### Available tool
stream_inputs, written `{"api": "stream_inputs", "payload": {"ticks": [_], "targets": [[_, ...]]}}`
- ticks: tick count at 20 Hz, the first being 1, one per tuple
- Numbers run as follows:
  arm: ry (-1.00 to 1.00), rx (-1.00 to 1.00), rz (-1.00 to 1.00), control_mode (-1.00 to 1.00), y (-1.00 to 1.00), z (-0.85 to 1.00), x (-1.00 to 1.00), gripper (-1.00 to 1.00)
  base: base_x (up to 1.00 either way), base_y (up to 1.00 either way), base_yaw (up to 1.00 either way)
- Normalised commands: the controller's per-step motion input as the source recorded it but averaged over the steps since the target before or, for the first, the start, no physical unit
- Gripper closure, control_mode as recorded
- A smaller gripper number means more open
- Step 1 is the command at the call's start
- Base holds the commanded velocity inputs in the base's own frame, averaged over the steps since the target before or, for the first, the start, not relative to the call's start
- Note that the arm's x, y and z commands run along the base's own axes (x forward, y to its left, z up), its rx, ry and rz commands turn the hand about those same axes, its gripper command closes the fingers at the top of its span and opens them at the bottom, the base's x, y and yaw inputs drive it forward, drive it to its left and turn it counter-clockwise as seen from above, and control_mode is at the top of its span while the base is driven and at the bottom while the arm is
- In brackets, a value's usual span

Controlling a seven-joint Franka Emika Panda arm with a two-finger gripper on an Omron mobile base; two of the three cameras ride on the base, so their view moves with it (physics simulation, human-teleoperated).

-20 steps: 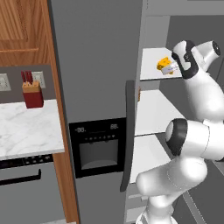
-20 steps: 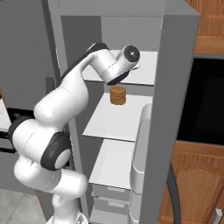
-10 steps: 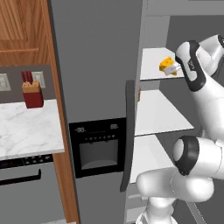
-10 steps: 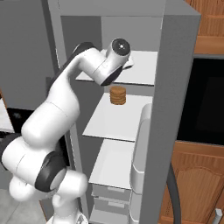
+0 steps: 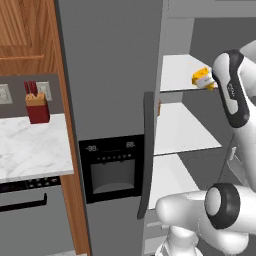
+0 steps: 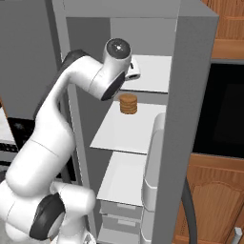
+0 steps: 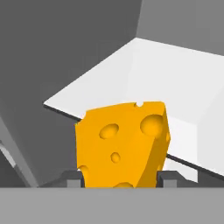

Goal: Pick the cheese from the fridge and the cheese grater from the cabinet and place them next to the salad bowl.

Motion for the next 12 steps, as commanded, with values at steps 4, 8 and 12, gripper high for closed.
{"api": "stream_inputs", "payload": {"ticks": [4,8,12], "targets": [[-0.03,0.0,-0.18,-1.0,0.4,-0.16,-0.68,1.0,0.0,0.0,0.0],[0.0,0.0,-0.19,-1.0,0.42,-0.13,-0.61,1.0,0.0,0.0,0.0],[0.0,0.0,-0.18,-1.0,0.4,-0.15,-0.57,1.0,0.0,0.0,0.0]]}}
